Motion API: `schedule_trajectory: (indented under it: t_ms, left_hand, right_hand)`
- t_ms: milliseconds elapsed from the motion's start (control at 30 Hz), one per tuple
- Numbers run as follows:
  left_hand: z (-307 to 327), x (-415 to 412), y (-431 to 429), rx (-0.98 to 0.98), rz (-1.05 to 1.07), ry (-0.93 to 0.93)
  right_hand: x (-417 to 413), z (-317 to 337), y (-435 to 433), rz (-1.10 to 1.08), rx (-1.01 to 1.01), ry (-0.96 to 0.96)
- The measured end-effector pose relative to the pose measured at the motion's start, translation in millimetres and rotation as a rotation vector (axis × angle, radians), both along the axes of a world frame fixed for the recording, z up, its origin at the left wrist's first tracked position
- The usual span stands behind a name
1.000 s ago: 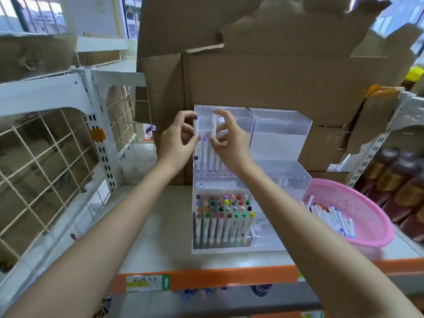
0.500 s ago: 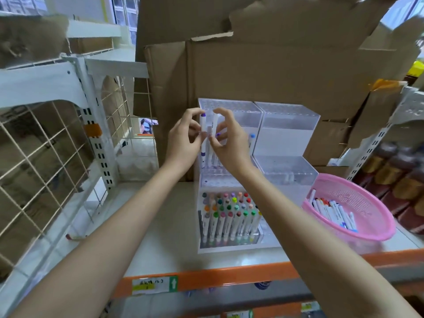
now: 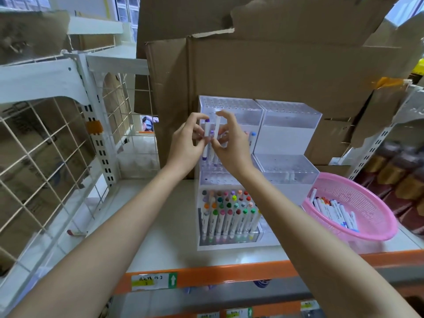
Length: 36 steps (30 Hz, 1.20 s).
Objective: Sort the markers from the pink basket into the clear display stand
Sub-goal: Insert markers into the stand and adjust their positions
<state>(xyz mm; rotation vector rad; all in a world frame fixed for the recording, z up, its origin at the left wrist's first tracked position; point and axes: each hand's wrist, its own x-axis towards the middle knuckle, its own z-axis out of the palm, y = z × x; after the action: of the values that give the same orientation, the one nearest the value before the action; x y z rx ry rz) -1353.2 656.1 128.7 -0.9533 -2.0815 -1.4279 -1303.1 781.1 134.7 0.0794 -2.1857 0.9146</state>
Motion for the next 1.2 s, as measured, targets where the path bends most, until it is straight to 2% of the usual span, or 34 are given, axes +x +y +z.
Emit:
schedule_trajectory:
  t_ms: [700, 1200]
  left_hand:
    - [-14.4, 10.5, -4.2, -0.183, 0.064, 0.029]
    - [-5.1, 13.7, -24.0, -0.511, 0.179, 0.333]
  right_hand:
    - [2.9, -1.3, 1.7, 0.022, 0.003, -0.03]
    - [8.1, -5.9, 4.6, 0.048, 0.187, -0.13]
